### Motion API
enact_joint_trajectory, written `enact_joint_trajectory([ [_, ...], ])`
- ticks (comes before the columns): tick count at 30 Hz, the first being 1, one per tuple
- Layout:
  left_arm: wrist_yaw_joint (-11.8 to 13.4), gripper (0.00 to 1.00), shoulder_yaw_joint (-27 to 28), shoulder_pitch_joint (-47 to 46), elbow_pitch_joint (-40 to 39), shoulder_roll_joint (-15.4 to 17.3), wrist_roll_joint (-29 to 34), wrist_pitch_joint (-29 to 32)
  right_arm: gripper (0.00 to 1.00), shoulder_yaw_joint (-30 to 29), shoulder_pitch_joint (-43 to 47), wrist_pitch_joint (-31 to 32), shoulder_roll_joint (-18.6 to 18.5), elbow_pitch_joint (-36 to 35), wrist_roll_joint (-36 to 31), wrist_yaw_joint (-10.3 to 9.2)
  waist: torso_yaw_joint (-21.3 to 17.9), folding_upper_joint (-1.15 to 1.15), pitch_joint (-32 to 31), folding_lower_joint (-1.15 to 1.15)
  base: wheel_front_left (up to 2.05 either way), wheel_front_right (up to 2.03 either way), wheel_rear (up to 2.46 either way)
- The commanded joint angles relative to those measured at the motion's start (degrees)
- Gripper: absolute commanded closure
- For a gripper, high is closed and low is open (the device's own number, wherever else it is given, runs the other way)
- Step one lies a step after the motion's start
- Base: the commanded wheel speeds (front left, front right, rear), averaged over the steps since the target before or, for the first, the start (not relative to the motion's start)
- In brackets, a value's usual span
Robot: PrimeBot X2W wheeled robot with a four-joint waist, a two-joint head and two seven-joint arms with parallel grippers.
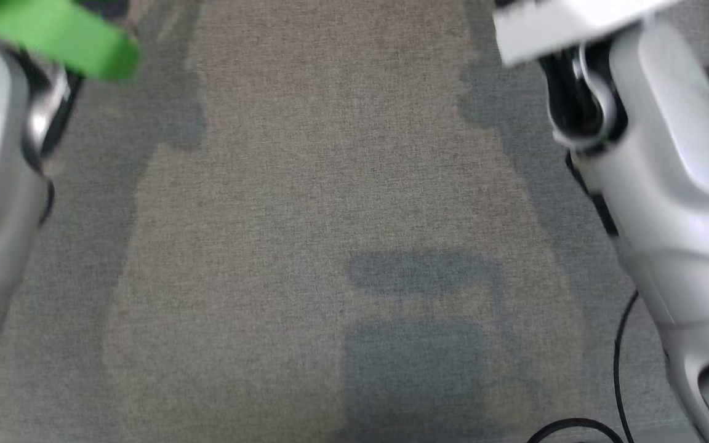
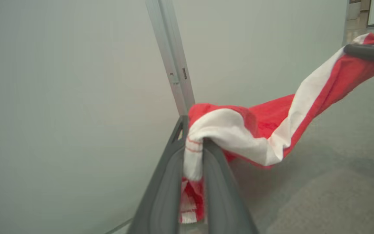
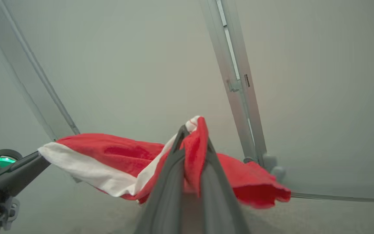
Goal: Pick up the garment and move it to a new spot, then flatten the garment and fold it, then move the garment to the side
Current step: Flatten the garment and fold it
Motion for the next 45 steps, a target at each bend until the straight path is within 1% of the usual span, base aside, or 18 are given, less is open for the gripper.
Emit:
enact_joint_trajectory([
  [1,0.1,1.00,0.4,4.4,-2.2,1.3,-0.6,0.0,1.00,0.6,4.8,-0.2,-2.3,-2.7,1.9,-0.07,-0.5,0.69,0.6,-0.02,0.00,0.00,0.00],
  [3,0.1,1.00,0.6,12.2,-5.6,2.8,0.0,0.0,1.00,3.6,12.9,-0.2,-7.1,-8.0,3.0,-0.03,0.1,0.69,-0.5,-0.02,0.00,0.00,0.00],
  [6,0.0,1.00,0.7,24.5,-9.9,3.0,0.5,0.0,1.00,4.0,26.1,-0.2,-12.3,-13.8,5.3,-0.03,0.8,0.69,-4.2,-0.02,0.00,0.00,0.00],
  [8,0.1,1.00,2.3,31.2,-12.6,2.7,0.4,0.0,1.00,2.9,33.2,-0.2,-14.7,-17.0,7.3,-0.03,1.2,0.69,-6.9,-0.02,0.00,0.00,0.00],
  [11,0.1,1.00,2.7,41.0,-14.9,2.5,1.7,0.0,1.00,1.8,42.4,-0.2,-17.3,-20.0,9.3,-0.04,1.5,0.69,-11.3,-0.02,0.00,0.00,0.00],
  [15,0.1,1.00,0.7,52.7,-15.9,3.0,2.9,0.0,1.00,2.4,51.9,-0.2,-20.8,-22.3,10.6,-0.04,1.5,0.69,-16.7,-0.02,0.00,0.00,0.00],
  [19,2.2,1.00,-0.5,65.2,-16.0,2.1,0.1,0.5,1.00,4.6,61.9,-0.2,-25.3,-24.1,14.3,-0.08,1.6,0.69,-20.9,-0.02,0.00,0.00,0.00],
  [21,3.7,1.00,-0.1,69.9,-18.3,1.6,-2.7,1.0,1.00,3.4,66.3,-0.2,-27.2,-26.3,16.5,-0.09,2.1,0.69,-21.8,-0.02,0.00,0.00,0.00],
  [24,6.0,1.00,1.0,73.8,-23.5,2.4,-5.3,3.0,1.00,1.0,69.4,-0.2,-29.7,-29.8,18.2,-0.10,2.6,0.69,-21.4,-0.02,0.00,0.00,0.00],
  [26,6.3,1.00,1.5,74.3,-27.3,1.9,-7.3,5.1,1.00,0.6,68.1,0.4,-30.9,-30.9,18.4,-0.10,3.2,0.69,-20.5,-0.02,0.00,0.00,0.00],
  [27,6.3,1.00,1.5,74.3,-27.3,1.9,-7.3,5.1,1.00,0.6,68.1,0.4,-30.9,-30.9,18.4,-0.10,3.2,0.69,-20.5,-0.02,0.00,0.00,0.00],
  [29,6.0,1.00,2.1,72.4,-30.7,2.0,-9.7,8.1,1.00,1.5,64.1,2.6,-31.3,-31.3,18.3,-0.09,3.7,0.69,-19.0,-0.02,0.00,0.00,0.00],
  [30,5.3,1.00,2.4,69.3,-33.6,2.4,-11.3,11.5,1.00,2.3,58.6,5.3,-31.0,-30.2,18.6,-0.09,4.5,0.69,-17.0,-0.02,0.00,0.00,0.00],
  [32,4.6,1.00,2.8,65.8,-35.7,2.4,-13.1,14.8,1.00,3.3,52.3,8.0,-30.5,-28.1,18.9,-0.09,5.9,0.69,-14.9,-0.02,0.00,0.00,0.00],
  [35,4.2,1.00,3.6,59.2,-37.2,1.3,-15.7,19.4,1.00,4.5,41.9,11.5,-30.2,-23.2,18.2,-0.08,8.3,0.69,-11.7,-0.02,0.00,0.00,0.00],
  [40,3.3,1.00,2.8,48.3,-33.1,-2.1,-20.3,26.5,1.00,8.0,27.9,16.0,-28.6,-14.7,17.7,-0.04,12.8,0.69,-7.4,-0.02,0.00,0.00,0.00],
  [41,3.0,1.00,2.6,46.1,-31.1,-2.8,-20.1,27.3,1.00,8.8,25.3,16.4,-28.3,-12.9,17.5,-0.04,13.6,0.69,-6.7,-0.02,0.00,0.00,0.00],
  [45,3.8,1.00,2.0,38.6,-22.4,-6.2,-18.7,28.1,1.00,12.3,17.2,17.2,-26.7,-5.6,17.3,-0.04,15.8,0.69,-5.2,-0.02,0.00,0.00,0.00],
])
